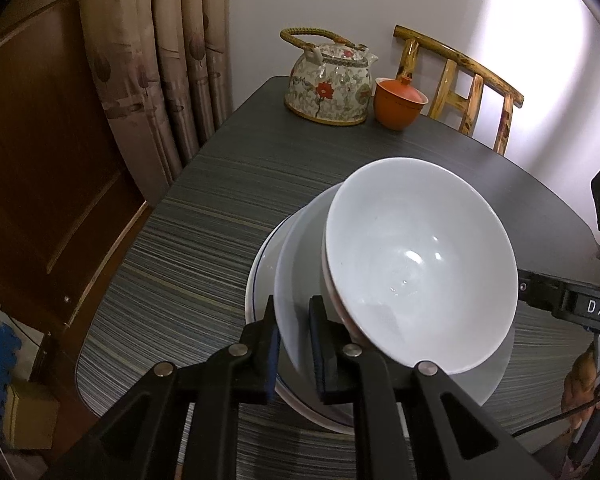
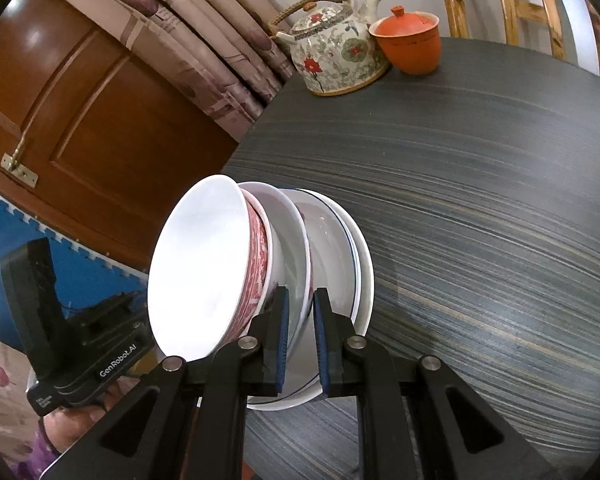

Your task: Organize plates and bowls

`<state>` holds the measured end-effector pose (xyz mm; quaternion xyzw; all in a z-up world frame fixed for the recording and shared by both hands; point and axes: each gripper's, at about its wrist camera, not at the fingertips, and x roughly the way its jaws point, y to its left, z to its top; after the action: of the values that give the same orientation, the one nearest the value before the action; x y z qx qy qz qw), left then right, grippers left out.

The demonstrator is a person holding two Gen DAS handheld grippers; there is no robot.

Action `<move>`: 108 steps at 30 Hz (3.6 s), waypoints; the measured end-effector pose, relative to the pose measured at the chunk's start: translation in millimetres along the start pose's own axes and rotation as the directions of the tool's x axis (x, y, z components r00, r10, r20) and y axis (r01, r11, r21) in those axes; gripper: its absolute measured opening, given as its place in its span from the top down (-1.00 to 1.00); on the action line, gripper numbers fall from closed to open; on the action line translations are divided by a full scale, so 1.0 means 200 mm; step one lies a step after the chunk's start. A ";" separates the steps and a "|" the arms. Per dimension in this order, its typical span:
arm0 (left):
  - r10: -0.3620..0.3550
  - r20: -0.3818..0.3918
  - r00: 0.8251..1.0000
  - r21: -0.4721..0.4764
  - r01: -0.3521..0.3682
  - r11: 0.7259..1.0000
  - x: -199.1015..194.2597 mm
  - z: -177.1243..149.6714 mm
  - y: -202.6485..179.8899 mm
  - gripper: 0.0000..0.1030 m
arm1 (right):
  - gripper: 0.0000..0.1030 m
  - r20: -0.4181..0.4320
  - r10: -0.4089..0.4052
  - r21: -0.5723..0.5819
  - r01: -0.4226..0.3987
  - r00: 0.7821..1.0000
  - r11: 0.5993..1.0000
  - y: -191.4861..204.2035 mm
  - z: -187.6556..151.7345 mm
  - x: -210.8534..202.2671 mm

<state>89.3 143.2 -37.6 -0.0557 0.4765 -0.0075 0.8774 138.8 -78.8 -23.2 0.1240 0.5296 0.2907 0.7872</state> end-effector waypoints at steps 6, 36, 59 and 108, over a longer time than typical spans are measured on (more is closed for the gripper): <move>0.028 0.017 0.999 0.021 -0.029 0.999 0.00 -0.01 -0.02 0.71 | 0.72 0.024 -0.017 -0.023 0.018 1.000 1.000 0.01 0.00 0.00; 0.168 0.097 0.981 0.123 -0.179 0.976 -0.18 -0.03 -0.06 0.43 | 0.21 0.185 -0.021 -0.029 0.027 0.982 0.999 0.03 -0.15 -0.21; 0.136 0.283 0.950 0.094 -0.169 0.981 -0.58 -0.23 -0.25 0.18 | -0.79 0.624 -0.135 -0.092 0.243 0.770 0.966 0.35 -0.57 -0.65; 0.088 0.337 0.937 0.151 -0.146 0.978 -0.63 -0.26 -0.32 -0.17 | -0.97 0.649 -0.141 -0.091 0.260 0.747 0.961 0.43 -0.68 -0.73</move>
<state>-19.6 84.0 45.9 0.0492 0.3236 0.0127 0.9448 -52.8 -110.5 75.8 0.0877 0.2139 0.1904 0.9541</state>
